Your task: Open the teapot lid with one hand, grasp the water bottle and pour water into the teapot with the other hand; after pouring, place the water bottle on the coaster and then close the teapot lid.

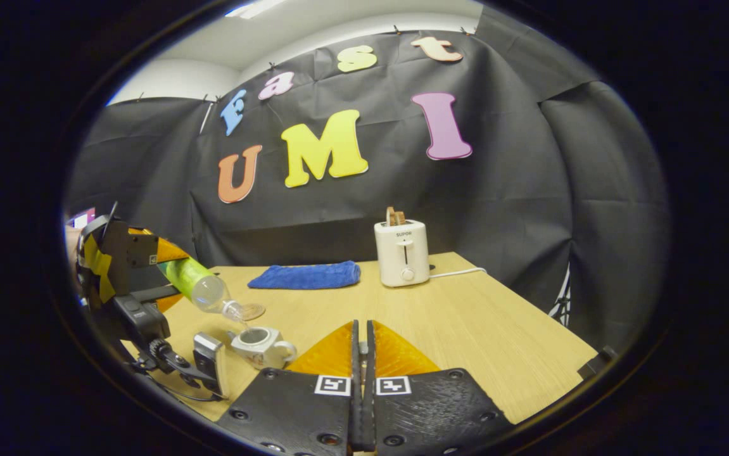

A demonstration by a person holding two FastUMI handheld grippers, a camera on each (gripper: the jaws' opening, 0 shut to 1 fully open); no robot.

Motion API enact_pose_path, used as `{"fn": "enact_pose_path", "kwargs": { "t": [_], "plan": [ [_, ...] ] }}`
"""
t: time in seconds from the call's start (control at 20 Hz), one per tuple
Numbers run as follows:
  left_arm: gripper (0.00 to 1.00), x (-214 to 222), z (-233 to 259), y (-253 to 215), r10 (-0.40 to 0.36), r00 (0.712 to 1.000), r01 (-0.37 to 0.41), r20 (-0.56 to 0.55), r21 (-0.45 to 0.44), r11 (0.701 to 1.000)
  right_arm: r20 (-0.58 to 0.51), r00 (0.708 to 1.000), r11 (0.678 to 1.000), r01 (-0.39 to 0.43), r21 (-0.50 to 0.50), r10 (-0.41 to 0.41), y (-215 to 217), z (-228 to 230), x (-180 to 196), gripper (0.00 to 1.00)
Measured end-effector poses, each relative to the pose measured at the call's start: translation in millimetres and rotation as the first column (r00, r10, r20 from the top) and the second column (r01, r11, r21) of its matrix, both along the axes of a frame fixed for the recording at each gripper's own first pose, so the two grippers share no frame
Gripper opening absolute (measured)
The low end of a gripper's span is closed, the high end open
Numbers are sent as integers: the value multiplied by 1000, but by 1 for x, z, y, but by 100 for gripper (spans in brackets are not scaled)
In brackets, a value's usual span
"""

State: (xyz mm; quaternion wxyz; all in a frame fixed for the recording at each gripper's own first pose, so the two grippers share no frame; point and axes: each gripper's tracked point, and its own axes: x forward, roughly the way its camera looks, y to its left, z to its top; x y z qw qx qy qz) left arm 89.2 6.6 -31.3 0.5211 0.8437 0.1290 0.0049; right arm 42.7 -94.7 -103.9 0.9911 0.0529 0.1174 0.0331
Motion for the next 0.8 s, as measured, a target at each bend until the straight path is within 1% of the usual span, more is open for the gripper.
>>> {"fn": "enact_pose_path", "kwargs": {
  "t": [0.15, 0.2, 0.3, 0.55, 0.8],
  "plan": [
    [71, 1, 2, -2, -11, 1000, 10, 11, 29, 1000, 0, 1000, 1000, 0, -1, 0, 0, 1, 1, 0],
    [69, 1, 3, -4, -13, 1000, 12, 17, 44, 999, -1, 1000, 1000, 0, 0, 0, 0, 1, -1, 0],
    [71, 3, 6, -5, -20, 999, 18, 26, 66, 998, 0, 1000, 1000, -1, -1, 1, -1, 1, -1, 0],
    [71, 4, 6, -3, -9, 1000, 7, 13, 108, 994, 3, 1000, 1000, -1, 0, 1, -1, 3, 0, 0],
    [71, 4, 9, -10, -22, 1000, 20, 14, 144, 989, 5, 1000, 1000, 6, -3, -6, -3, 4, 0, 0]
  ]
}}
